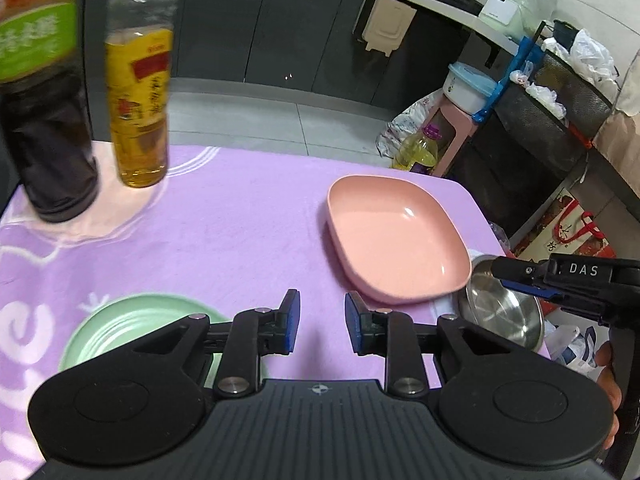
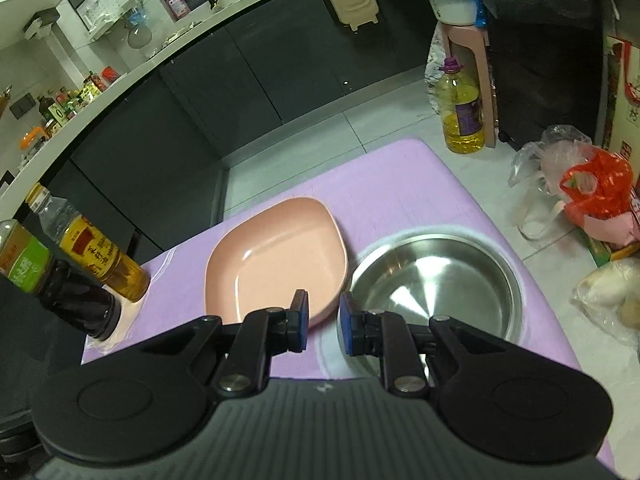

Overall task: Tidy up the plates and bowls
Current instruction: 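Grasp the pink square dish's rim with the left gripper, then lower the pink dish onto the green plate with the left gripper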

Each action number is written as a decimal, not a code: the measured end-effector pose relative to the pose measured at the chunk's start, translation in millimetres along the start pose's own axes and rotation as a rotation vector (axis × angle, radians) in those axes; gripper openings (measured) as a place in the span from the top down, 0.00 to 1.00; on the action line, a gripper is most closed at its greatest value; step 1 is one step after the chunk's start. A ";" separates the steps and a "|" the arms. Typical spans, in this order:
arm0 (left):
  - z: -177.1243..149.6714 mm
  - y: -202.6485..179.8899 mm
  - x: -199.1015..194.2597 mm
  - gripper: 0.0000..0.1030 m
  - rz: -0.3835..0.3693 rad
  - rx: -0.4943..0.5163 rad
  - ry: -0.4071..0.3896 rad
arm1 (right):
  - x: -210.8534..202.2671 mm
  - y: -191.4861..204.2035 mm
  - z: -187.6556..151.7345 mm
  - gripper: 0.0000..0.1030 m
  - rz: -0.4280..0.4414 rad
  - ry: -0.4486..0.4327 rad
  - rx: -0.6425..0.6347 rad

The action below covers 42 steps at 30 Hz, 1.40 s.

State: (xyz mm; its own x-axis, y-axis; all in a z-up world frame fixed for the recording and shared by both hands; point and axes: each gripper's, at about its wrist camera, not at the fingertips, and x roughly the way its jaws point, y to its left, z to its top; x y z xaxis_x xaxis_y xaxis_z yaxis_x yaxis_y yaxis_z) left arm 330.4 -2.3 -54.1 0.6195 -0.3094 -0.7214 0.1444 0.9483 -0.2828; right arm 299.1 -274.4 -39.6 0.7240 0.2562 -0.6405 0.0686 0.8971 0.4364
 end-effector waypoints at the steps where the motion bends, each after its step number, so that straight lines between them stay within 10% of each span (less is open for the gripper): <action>1: 2.4 -1.3 6.9 0.78 0.004 -0.006 0.008 | 1.4 -1.7 2.4 0.81 0.001 -0.004 -0.006; 20: 17.9 -11.3 71.6 0.74 0.017 -0.032 0.023 | 50.3 -8.9 20.4 0.81 -0.037 -0.010 -0.031; 24: 16.7 -17.5 72.5 0.88 -0.003 0.013 0.024 | 56.7 -6.2 18.0 0.89 -0.023 0.001 -0.039; 42: -23.9 36.1 -91.1 0.88 0.049 0.041 -0.163 | -34.9 68.0 -27.1 0.90 0.198 0.016 -0.157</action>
State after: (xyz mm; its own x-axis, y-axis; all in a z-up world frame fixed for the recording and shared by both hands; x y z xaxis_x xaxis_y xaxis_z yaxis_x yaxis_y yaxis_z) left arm 260.7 58.4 -13.7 0.7429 -0.2503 -0.6209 0.1399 0.9650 -0.2216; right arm 259.9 -212.5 -4.7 0.7019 0.4366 -0.5628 -0.1815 0.8737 0.4514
